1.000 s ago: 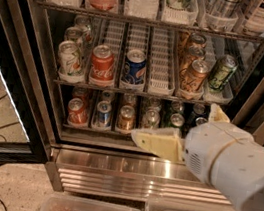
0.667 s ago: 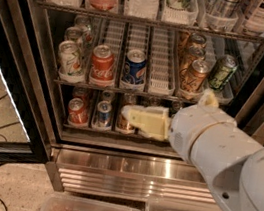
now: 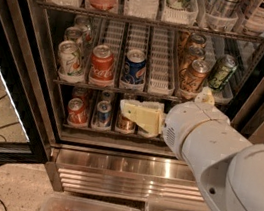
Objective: Pick 7up can from middle shelf of fridge
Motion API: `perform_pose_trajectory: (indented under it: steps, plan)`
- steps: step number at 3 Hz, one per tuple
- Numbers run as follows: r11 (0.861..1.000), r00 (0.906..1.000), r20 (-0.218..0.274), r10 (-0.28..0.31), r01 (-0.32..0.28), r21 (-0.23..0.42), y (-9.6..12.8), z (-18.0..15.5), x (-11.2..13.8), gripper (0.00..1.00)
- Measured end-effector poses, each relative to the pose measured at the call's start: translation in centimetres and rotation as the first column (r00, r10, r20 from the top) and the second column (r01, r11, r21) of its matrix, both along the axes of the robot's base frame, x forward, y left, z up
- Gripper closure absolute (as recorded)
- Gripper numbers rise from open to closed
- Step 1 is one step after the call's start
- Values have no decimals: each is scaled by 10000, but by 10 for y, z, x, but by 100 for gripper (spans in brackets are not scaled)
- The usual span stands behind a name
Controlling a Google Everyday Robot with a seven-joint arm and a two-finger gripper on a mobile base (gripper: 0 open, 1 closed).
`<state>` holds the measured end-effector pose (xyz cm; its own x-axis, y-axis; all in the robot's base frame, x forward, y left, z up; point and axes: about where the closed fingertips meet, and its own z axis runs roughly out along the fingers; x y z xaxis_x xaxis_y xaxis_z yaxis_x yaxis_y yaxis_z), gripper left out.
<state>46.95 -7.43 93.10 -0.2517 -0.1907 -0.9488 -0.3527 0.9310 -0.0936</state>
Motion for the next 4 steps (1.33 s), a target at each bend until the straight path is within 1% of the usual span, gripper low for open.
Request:
perform_pose_trajectory:
  steps: [1,2,3,4]
  plan:
    - [9990,9998,197,77,-86,437,10,7,10,0]
    - [9954,9934,853,-761,707,646,-27,11,29,0]
    - [9778,9766,707,-2032,1985,678,-74,-47,17,0]
    - [9867,9890,624,-1339,1272,1009,-34,-99,-9,0]
